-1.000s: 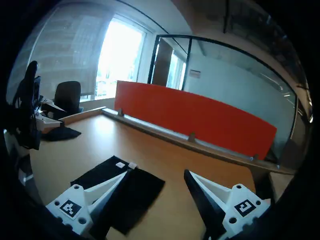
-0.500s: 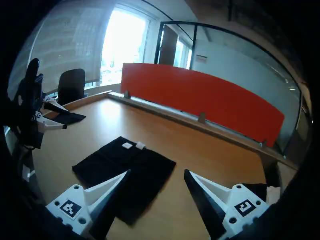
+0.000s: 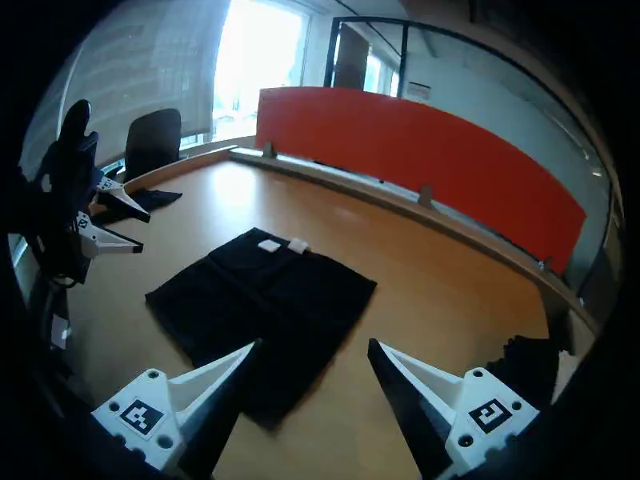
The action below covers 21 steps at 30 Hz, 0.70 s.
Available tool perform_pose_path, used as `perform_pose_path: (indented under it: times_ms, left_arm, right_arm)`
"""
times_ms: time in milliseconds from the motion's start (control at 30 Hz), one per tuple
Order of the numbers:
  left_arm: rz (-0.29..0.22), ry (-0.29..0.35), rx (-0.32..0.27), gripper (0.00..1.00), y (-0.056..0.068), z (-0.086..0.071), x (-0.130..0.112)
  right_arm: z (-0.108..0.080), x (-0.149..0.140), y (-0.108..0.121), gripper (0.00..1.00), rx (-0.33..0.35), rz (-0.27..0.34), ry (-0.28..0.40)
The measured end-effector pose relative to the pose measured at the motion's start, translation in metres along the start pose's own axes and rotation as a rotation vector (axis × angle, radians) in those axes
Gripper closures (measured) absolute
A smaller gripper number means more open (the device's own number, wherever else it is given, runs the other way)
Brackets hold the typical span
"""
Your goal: Fold towel
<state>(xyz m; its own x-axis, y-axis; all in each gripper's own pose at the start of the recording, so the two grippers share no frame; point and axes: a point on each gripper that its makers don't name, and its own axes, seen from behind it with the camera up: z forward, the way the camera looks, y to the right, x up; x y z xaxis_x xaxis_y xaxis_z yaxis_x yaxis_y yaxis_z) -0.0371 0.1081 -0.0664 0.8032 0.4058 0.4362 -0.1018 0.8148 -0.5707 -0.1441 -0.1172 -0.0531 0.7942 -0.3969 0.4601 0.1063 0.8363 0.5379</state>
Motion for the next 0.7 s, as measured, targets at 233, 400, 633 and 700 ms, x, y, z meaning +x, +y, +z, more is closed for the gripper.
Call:
perform_pose_path:
  times_ms: [233, 400, 633, 700]
  left_arm:
    - [0.012, -0.063, -0.038, 0.14, 0.011, 0.016, -0.026]
    - [0.017, -0.104, -0.071, 0.13, 0.021, 0.024, -0.042]
    - [0.025, -0.161, -0.109, 0.13, 0.032, 0.034, -0.063]
    - [0.030, -0.177, -0.117, 0.13, 0.035, 0.037, -0.068]
  right_arm:
    - [0.015, -0.029, -0.012, 0.00, 0.037, -0.009, -0.069]
    - [0.022, -0.049, -0.021, 0.00, 0.068, -0.011, -0.112]
    - [0.027, -0.073, -0.030, 0.00, 0.101, -0.019, -0.166]
    - [0.028, -0.079, -0.032, 0.00, 0.110, -0.024, -0.180]
